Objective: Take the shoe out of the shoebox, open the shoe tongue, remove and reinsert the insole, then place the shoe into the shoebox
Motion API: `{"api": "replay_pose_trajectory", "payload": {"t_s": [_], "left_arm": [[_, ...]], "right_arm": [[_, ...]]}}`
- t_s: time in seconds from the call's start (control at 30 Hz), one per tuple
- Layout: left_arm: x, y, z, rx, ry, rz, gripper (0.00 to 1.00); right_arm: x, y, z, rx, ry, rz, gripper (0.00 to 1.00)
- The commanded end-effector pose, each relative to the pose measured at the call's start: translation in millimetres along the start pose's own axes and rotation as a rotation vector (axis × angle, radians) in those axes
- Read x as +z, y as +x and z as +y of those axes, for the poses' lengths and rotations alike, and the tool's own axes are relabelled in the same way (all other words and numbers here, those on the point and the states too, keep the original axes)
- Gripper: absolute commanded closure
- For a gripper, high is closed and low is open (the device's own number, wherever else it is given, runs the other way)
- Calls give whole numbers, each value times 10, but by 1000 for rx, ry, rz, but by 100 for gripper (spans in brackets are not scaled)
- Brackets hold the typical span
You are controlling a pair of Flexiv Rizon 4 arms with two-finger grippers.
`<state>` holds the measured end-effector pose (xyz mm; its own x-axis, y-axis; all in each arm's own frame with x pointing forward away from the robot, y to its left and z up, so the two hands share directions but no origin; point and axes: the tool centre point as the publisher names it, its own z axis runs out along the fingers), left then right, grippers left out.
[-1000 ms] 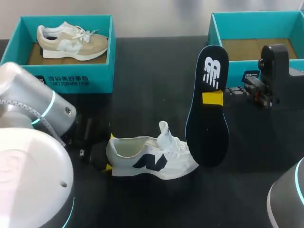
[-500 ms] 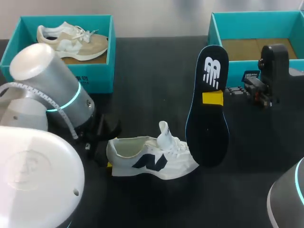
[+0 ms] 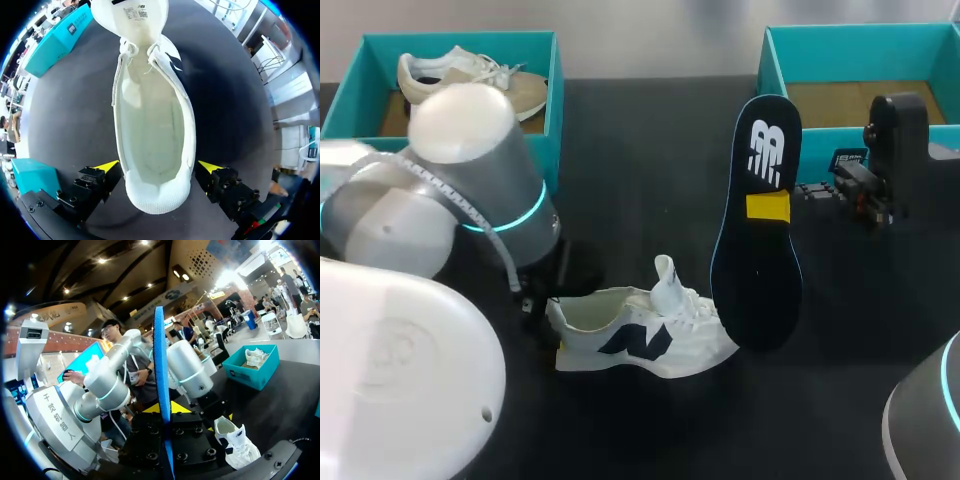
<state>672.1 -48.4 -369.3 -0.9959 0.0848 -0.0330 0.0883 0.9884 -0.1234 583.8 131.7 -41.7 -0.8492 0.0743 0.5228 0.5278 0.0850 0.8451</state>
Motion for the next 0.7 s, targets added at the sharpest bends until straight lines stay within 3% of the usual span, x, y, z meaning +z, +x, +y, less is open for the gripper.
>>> {"api": "replay_pose_trajectory", "payload": {"t_s": [0.03, 0.43, 0.7], "left_arm": [[-101, -12, -7, -5, -124, -4, 0], [-414, -190, -45, -13, -122, -15, 0], [-488, -387, -168, -19, -85, -21, 0]], "right_arm": [[21, -13, 12, 1, 3, 0, 100], [21, -13, 12, 1, 3, 0, 100], [21, -13, 12, 1, 3, 0, 100]]}}
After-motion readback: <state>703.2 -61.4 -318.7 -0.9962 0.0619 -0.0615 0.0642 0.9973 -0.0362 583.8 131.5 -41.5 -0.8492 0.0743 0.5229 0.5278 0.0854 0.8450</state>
